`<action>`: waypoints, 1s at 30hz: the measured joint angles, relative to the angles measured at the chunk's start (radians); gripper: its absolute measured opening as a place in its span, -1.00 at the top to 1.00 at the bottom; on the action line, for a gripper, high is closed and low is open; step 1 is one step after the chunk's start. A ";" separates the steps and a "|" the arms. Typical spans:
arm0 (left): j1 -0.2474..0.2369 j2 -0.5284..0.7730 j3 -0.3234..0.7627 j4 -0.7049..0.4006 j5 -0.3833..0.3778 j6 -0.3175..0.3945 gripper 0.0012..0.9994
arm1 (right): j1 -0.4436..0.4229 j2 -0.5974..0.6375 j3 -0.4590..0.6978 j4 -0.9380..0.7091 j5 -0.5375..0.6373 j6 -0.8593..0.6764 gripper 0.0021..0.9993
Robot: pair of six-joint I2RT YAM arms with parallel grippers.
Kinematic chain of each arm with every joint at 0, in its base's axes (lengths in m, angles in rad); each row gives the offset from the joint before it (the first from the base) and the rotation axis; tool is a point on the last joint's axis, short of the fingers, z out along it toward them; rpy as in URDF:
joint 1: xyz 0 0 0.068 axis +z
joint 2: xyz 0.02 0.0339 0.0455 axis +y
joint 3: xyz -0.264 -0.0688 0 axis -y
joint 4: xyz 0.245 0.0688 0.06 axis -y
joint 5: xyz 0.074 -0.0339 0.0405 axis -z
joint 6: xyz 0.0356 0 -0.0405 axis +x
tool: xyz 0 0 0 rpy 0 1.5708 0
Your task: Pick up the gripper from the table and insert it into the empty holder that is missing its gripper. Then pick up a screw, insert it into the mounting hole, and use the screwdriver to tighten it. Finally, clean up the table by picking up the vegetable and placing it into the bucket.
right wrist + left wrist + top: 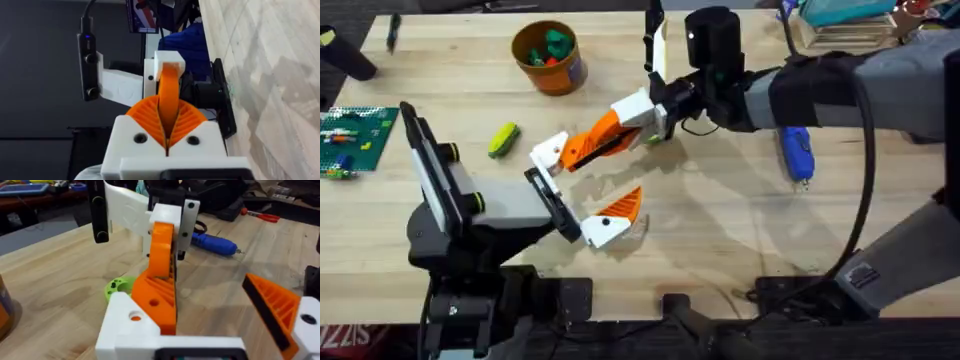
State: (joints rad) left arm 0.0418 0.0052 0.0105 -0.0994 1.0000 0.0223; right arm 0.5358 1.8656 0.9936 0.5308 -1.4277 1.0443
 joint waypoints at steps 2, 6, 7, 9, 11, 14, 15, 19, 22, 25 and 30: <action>0.001 0.000 0.000 0.000 -0.002 -0.001 -0.97 | 0.003 0.001 0.000 0.001 0.007 0.000 0.99; 0.002 0.000 0.000 -0.001 -0.001 -0.011 -0.97 | 0.009 0.019 0.000 0.013 0.017 0.000 0.99; 0.002 0.000 0.000 -0.002 0.001 -0.018 -0.98 | 0.012 0.024 0.000 0.017 0.017 -0.001 0.99; 0.002 0.001 0.000 -0.002 0.003 -0.031 -0.97 | 0.014 0.036 0.001 0.024 0.015 -0.001 0.99; 0.002 0.010 0.000 -0.002 0.003 -0.045 -0.97 | 0.014 0.050 0.005 0.030 0.014 -0.005 0.99; 0.002 0.010 0.000 -0.002 0.003 -0.048 -0.97 | 0.015 0.051 0.005 0.041 0.018 -0.008 0.99; 0.002 0.010 0.000 -0.002 0.003 -0.048 -0.97 | 0.017 0.051 0.005 0.046 0.021 -0.008 0.99; 0.002 0.010 0.000 -0.002 0.003 -0.050 -0.97 | 0.032 0.051 0.005 0.053 0.051 -0.008 0.99; 0.002 0.010 0.000 -0.002 0.007 -0.057 -0.97 | 0.050 0.050 0.010 0.057 0.083 -0.008 0.99; 0.003 0.010 0.000 -0.002 0.003 -0.062 -0.97 | 0.056 0.051 0.014 0.060 0.103 -0.007 0.99; 0.003 0.010 0.000 -0.002 0.002 -0.066 -0.97 | 0.057 0.051 0.014 0.059 0.111 -0.004 0.99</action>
State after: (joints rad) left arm 0.0444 0.0151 0.0105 -0.1013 1.0019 -0.0441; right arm 0.5929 1.9162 1.0073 0.5902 -1.3165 1.0401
